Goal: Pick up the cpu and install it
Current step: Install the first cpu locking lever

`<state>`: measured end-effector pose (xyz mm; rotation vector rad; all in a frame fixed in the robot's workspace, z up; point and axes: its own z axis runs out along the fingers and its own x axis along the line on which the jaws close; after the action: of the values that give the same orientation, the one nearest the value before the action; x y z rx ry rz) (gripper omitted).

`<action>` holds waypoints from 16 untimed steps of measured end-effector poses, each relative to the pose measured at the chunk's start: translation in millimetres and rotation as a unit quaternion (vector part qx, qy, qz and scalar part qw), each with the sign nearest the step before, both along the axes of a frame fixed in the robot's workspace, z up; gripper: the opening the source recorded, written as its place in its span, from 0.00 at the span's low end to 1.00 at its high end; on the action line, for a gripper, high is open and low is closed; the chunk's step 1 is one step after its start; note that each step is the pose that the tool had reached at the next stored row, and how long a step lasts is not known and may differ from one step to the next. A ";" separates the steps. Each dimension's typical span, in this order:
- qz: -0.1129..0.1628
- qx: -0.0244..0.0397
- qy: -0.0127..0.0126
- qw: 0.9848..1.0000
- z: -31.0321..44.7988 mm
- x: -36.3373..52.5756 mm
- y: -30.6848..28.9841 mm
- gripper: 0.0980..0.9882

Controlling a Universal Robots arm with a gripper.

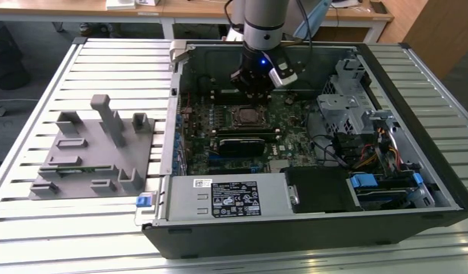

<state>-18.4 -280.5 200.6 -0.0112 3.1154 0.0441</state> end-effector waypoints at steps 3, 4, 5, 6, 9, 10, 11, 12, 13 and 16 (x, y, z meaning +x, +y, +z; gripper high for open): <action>0.000 -0.006 0.000 1.000 -0.6 0.0 0.0 0.01; 0.000 -0.007 0.000 1.000 -0.9 0.0 0.0 0.01; 0.000 -0.008 0.000 1.000 -1.1 0.0 0.1 0.01; 0.000 -0.009 0.000 1.000 -1.3 0.0 0.2 0.01; 0.000 -0.010 0.000 1.000 -1.9 0.0 1.2 0.01; 0.000 -0.010 0.000 1.000 -2.2 0.0 1.6 0.01; 0.000 -0.010 0.000 1.000 -2.5 0.0 1.9 0.01; 0.000 -0.010 0.000 1.000 -2.8 0.0 2.3 0.01; 0.000 -0.010 0.000 1.000 -3.1 0.0 2.7 0.01; 0.000 -0.010 0.000 1.000 -3.3 0.0 3.3 0.01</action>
<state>-18.4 -277.2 197.3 -0.0119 3.1158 0.0135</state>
